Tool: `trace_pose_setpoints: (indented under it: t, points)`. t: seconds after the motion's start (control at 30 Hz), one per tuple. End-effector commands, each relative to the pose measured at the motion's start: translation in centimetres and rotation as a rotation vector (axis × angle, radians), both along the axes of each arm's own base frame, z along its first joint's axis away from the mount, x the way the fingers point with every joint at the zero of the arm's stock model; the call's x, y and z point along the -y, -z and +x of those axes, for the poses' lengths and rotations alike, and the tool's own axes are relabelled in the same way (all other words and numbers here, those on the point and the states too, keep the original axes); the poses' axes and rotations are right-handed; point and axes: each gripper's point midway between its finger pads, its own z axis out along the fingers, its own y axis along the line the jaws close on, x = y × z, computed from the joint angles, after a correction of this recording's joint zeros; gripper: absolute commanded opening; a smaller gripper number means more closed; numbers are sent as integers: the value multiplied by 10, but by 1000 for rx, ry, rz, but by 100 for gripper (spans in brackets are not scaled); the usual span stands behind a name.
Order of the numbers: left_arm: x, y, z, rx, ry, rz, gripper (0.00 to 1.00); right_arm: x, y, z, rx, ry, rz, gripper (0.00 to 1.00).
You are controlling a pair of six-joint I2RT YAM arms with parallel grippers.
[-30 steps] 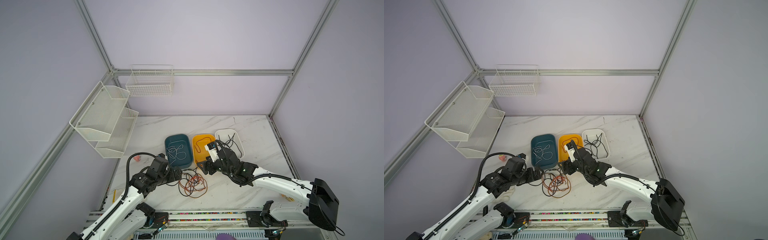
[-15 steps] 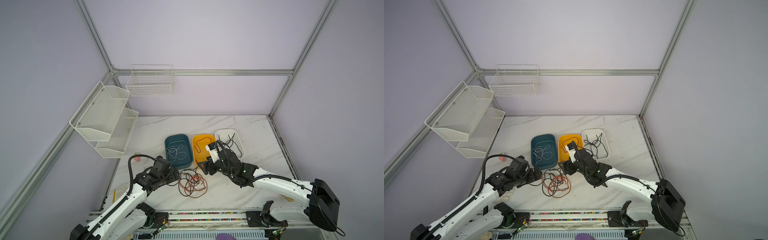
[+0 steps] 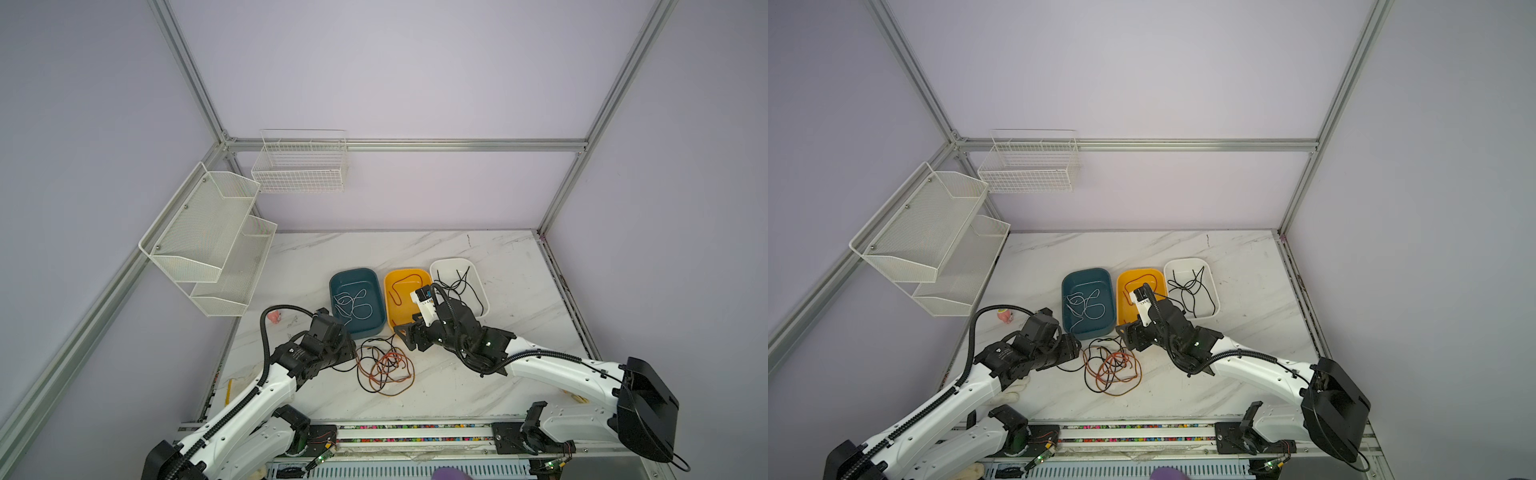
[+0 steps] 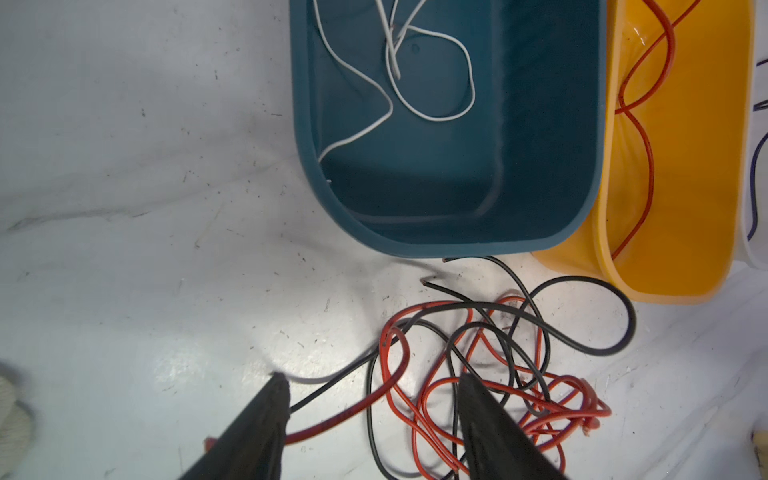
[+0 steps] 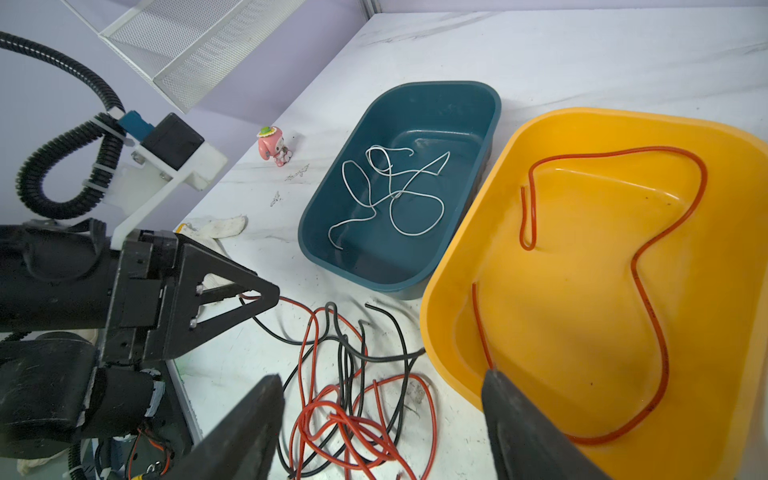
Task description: Untangle the cables
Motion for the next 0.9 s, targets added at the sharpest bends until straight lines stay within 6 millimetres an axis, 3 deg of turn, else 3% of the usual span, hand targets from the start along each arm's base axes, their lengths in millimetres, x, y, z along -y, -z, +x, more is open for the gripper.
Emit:
trace_pose_setpoints:
  t: [0.0, 0.17, 0.37, 0.63, 0.87]
  points:
    - [6, 6, -2, -8, 43, -23, 61, -7, -2, -6, 4, -33, 8, 78]
    - [13, -5, -6, 4, 71, -67, 58, -5, 22, -22, -82, -70, -57, 77]
    - [23, -2, -14, -18, 112, -87, 55, -4, 43, -54, -128, -112, -79, 77]
    - [34, 8, -15, -84, 173, -56, 50, -20, 47, -71, -139, -155, -56, 77]
    - [36, 3, -17, -67, 184, -76, 46, -30, 60, -74, -137, -163, -94, 77]
